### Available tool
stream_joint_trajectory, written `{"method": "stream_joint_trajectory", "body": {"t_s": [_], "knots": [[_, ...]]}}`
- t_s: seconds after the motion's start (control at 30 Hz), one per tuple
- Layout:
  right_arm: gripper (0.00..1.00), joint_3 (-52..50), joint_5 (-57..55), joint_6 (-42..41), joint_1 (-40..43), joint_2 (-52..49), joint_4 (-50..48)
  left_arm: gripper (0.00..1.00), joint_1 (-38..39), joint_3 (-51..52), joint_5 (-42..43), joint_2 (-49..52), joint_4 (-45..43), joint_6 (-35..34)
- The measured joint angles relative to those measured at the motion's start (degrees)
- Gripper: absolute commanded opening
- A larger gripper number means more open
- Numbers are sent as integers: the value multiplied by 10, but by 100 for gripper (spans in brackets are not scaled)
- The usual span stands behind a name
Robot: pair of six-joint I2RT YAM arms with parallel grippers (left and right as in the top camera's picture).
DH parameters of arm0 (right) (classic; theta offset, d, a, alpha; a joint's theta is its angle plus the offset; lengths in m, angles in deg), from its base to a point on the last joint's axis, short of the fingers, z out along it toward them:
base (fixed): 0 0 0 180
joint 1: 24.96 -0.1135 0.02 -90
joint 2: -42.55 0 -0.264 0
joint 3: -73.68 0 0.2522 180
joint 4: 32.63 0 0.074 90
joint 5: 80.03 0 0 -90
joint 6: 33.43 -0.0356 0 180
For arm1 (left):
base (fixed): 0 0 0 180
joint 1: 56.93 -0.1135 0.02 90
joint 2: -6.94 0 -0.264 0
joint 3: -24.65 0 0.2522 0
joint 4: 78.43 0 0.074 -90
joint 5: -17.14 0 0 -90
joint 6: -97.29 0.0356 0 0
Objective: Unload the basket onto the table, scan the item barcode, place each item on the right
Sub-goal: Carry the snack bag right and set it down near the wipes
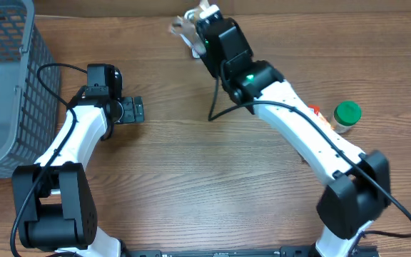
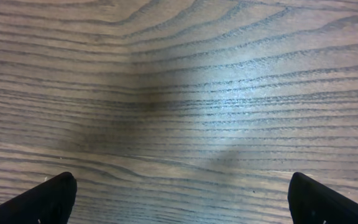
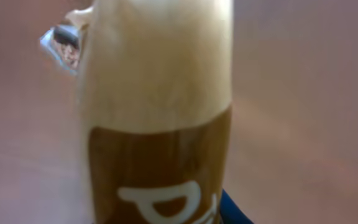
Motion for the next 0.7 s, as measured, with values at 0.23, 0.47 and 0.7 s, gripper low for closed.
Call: {"method": "stream_joint_trajectory", "body": {"t_s": [0.23,0.47,0.7], "knots": [[4,-22,164,-37,38,-1,304,100,0,0,0,0,0,0],[61,-98,220,-46,94,-2,313,100,0,0,0,0,0,0],[100,-125,210,-60,144,-2,304,100,0,0,0,0,0,0]]}}
